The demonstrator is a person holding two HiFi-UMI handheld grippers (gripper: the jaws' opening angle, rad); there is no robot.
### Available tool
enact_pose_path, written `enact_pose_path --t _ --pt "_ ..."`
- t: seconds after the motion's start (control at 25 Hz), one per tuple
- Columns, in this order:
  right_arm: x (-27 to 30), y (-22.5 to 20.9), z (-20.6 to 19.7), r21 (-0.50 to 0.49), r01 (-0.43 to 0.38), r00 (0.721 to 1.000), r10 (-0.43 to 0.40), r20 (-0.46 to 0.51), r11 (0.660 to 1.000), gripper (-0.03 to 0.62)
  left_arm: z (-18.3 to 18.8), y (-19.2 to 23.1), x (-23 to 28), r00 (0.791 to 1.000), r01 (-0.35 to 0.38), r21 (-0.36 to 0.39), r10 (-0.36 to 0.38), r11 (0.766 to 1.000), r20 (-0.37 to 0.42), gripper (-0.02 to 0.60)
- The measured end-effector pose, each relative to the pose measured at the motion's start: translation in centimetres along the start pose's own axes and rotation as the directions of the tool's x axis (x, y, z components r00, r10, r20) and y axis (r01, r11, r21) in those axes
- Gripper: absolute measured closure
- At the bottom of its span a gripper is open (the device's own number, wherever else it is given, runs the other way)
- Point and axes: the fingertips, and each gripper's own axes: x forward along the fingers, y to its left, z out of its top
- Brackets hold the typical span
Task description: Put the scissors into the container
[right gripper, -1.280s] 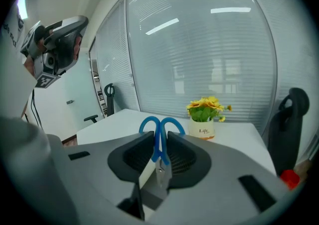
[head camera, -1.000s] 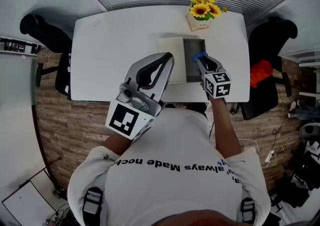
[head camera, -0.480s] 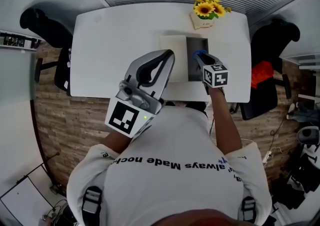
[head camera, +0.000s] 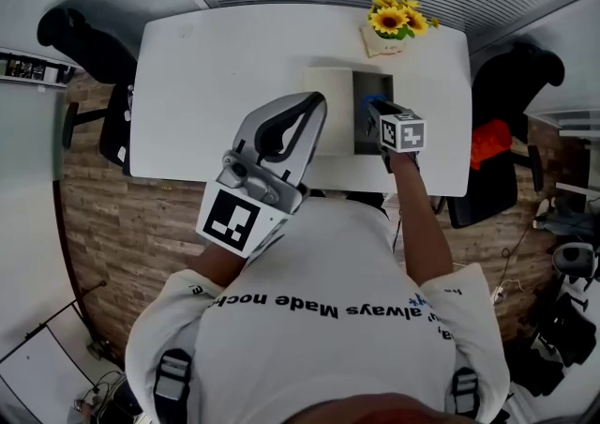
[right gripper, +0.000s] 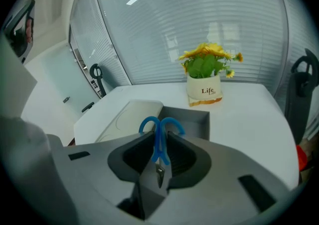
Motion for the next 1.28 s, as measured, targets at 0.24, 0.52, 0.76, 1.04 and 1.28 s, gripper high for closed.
enact_pose_path --t 0.24,0.52,0.76,1.04,1.28 --pt "1.7 -0.6 -0.6 0.043 -0.009 0.999 0.01 -0.039 0.999 0.502 -0.2 0.7 -0.1 1.0 -0.017 0.003 0.017 1.0 -0.008 0.561" --pt "3.2 -1.1 -0.7 0.072 -0.002 0.997 0.008 -0.081 0.997 0.502 -0.4 1.4 0.1 0.999 -0.032 0.001 0.032 0.999 -0.01 0.561" --pt "4.4 -1.6 -0.7 0.106 0.01 0.994 0.002 -0.11 0.994 0.502 -0.5 2.2 0.3 0.999 -0.039 -0.001 0.039 0.999 -0.01 0.561" --pt "5.5 -1.9 -0.9 0.127 0.013 0.99 0.006 -0.144 0.992 0.502 -0.6 3.0 0.7 0.998 -0.055 -0.001 0.055 0.998 -0.019 0.561" --pt "6.2 -2.3 -1.2 0.145 0.022 0.985 0.003 -0.173 0.989 0.502 -0.6 3.5 0.9 0.998 -0.066 -0.001 0.066 0.998 -0.009 0.561"
